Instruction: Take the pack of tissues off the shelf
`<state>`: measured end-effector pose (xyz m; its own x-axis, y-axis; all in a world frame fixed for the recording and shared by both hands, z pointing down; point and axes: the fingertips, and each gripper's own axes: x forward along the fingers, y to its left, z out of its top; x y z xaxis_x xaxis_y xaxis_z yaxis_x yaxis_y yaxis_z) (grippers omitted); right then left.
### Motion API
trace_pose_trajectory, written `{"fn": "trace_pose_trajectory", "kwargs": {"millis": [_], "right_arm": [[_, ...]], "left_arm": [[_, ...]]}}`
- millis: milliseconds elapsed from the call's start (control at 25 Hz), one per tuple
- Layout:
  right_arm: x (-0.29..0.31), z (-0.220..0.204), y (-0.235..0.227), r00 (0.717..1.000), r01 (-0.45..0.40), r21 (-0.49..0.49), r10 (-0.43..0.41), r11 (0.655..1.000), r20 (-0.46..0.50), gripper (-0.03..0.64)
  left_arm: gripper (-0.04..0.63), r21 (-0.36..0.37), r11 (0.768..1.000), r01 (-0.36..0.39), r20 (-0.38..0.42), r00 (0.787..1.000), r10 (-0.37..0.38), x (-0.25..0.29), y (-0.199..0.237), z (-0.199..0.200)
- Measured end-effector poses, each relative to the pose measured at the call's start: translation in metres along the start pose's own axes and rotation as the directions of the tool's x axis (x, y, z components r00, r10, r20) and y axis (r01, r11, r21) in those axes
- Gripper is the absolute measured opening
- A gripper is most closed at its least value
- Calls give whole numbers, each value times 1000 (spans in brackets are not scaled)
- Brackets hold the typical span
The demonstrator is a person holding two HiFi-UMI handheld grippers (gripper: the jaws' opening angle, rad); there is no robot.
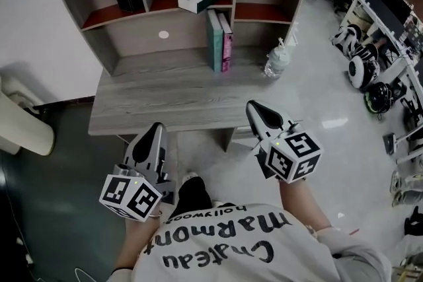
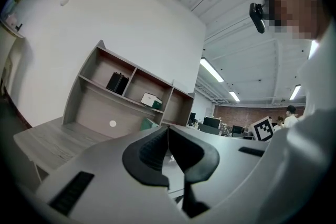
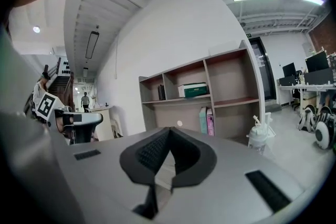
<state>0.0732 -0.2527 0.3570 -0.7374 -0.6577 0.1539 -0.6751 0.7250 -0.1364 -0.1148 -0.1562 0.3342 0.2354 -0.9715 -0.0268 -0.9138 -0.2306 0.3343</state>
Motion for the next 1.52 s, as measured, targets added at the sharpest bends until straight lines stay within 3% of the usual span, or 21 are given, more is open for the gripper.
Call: {"fn": "trace_pose_trajectory", "kwargs": {"millis": [280,680,1000,1240,1360,1520], "right_arm": [[35,0,-6,1000,-23,10,23,1000,-14,8],[127,27,-28,999,5,-10,-5,1000,-42,8],[204,81,-46,999,-6,8,5,1000,52,8],[240,136,-63,983,-45,44,36,998,181,9],[251,162,-64,973,-52,-7,53,999,223,37],[267,178,-60,975,-57,-114,80,992,209,62]], "left_arm": [[18,-3,1000,-12,-4,1000,12,23,23,6],[18,4,1000,-21,-40,999,21,97,98,34],[18,50,999,22,-45,999,-20,151,153,66],[18,76,997,11,-48,999,-7,176,195,80],[18,84,996,-11,-41,999,14,182,214,89],[18,79,997,5,-35,999,-2,189,230,92]]}}
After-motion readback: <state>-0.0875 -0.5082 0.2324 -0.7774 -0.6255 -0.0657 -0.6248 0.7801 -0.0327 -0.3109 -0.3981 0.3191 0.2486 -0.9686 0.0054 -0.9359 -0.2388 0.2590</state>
